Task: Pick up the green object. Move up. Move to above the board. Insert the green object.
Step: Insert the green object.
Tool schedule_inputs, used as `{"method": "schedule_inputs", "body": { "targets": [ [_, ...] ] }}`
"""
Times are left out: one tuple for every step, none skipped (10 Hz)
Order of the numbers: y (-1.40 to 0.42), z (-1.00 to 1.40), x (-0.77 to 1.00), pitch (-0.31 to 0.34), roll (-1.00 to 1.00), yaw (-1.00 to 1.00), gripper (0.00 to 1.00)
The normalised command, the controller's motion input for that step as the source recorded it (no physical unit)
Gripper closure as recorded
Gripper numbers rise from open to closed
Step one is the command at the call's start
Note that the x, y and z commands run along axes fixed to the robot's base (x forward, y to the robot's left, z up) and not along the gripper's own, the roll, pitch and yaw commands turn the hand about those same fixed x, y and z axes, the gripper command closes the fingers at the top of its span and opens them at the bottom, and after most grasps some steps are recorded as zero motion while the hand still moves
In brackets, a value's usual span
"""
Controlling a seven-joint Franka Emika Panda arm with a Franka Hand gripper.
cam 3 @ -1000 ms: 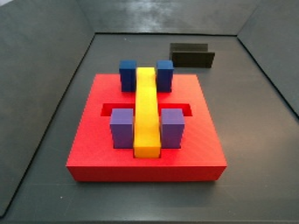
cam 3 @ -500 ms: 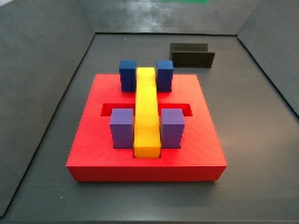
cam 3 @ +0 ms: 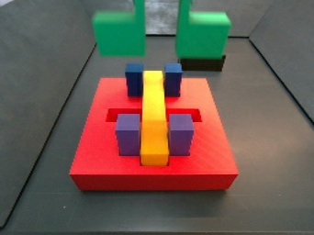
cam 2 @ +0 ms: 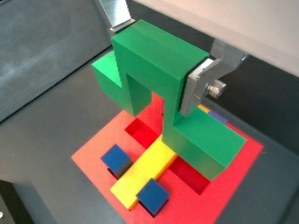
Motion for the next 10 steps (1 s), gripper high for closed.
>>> {"method": "schedule_inputs", "body": {
  "targets": [
    [0.00,-0.78,0.26,-0.169,-0.08,-0.15,1.00],
    [0.00,-0.67,0.26,-0.171,-0.14,-0.24,1.00],
    [0.00,-0.59,0.15,-0.191,-0.20,-0.20,1.00],
    [0.00,-0.44,0.00,-0.229,-0.08,-0.02,1.00],
    [0.00,-0.38,-0.15,-0.290,0.00,0.00,1.00],
    [-0.01,-0.25,-0.27,-0.334,0.02,0.06,1.00],
    [-0.03,-0.21,-0.34,-0.369,0.07,0.11,1.00],
    [-0.05,-0.26,-0.18,-0.304,0.13,0.11,1.00],
    [-0.05,-0.28,-0.12,-0.260,0.21,0.14,1.00],
    [-0.05,-0.23,-0.11,-0.226,0.22,0.13,1.00]
  ]
}}
